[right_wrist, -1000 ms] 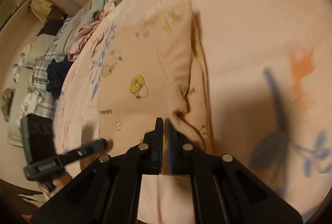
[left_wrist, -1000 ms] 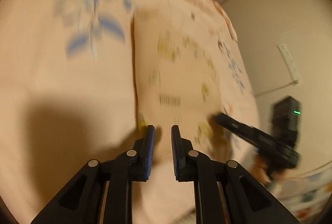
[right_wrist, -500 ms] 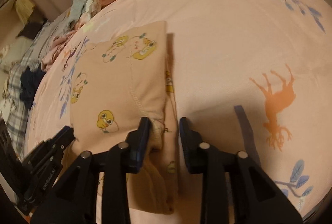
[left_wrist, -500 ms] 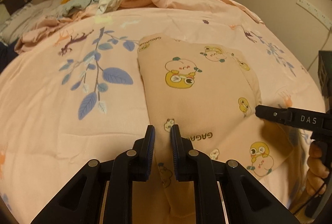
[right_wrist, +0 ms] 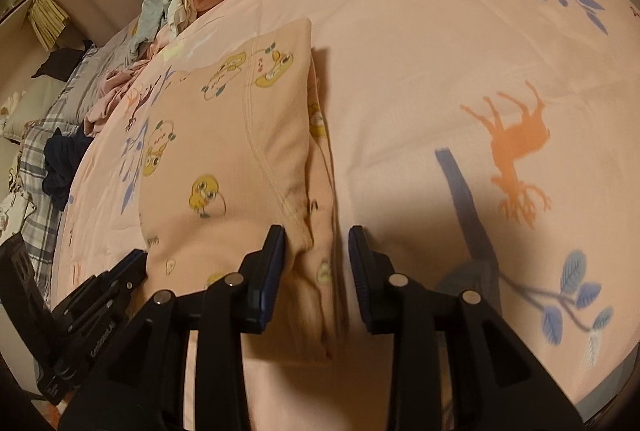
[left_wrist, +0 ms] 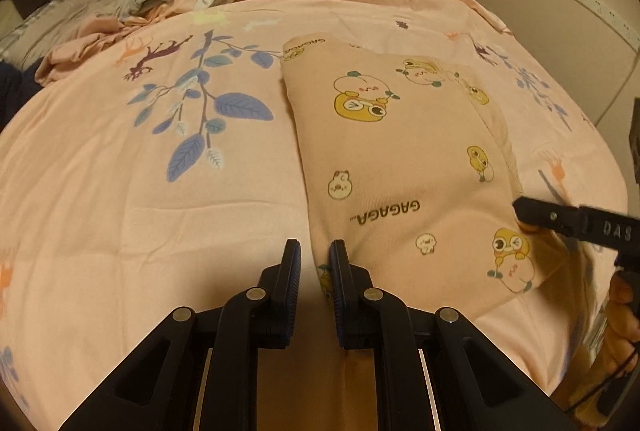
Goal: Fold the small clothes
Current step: 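Open both tools and withdraw them from the neatly folded shirt, then grasp the folded peach shirt's end with the right tool while the left tool grips it too, then lift the folded shirt end with both tools and hold it up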
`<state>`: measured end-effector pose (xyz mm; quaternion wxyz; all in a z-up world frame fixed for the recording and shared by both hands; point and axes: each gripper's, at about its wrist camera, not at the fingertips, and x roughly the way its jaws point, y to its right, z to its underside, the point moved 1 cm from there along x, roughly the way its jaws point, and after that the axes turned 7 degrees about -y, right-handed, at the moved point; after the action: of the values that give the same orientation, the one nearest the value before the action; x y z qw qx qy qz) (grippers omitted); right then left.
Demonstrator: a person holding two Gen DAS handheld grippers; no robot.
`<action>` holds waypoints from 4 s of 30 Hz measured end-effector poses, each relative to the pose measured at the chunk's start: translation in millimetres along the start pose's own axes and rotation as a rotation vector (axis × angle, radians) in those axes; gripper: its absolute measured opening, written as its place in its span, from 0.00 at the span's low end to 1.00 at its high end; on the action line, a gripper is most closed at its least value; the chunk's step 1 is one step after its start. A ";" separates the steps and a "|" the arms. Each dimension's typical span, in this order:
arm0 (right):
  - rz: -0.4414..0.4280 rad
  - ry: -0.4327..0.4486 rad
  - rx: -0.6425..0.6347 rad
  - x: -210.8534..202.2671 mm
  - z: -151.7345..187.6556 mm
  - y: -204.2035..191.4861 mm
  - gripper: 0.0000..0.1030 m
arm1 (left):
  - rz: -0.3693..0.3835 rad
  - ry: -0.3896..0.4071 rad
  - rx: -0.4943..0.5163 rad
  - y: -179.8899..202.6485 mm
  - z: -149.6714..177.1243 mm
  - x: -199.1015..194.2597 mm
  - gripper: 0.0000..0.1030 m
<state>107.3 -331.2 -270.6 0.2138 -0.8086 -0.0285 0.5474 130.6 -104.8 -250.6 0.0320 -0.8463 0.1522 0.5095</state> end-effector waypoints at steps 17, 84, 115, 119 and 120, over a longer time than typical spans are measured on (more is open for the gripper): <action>-0.015 -0.067 0.041 -34.9 17.9 1.6 0.60 | 0.281 -0.126 -0.121 -35.9 -13.1 -38.9 0.68; -0.440 0.241 -0.180 -124.3 -47.8 -85.3 0.24 | 0.285 0.247 -0.010 1.9 -97.1 -148.7 0.23; -0.468 0.256 -0.394 -148.5 -25.6 -204.7 0.24 | 0.199 0.344 -0.091 -79.0 -71.3 -212.4 0.23; -0.460 0.246 -0.403 -141.4 -34.2 -218.5 0.24 | 0.191 0.345 -0.094 -90.0 -79.9 -209.1 0.23; -0.462 0.245 -0.403 -138.8 -36.6 -220.4 0.24 | 0.191 0.345 -0.095 -93.0 -83.1 -206.8 0.23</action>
<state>126.2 -181.7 -55.0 0.1699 -0.8665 -0.2929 0.3667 138.7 12.8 -39.9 -0.0828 -0.9033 0.2109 0.3643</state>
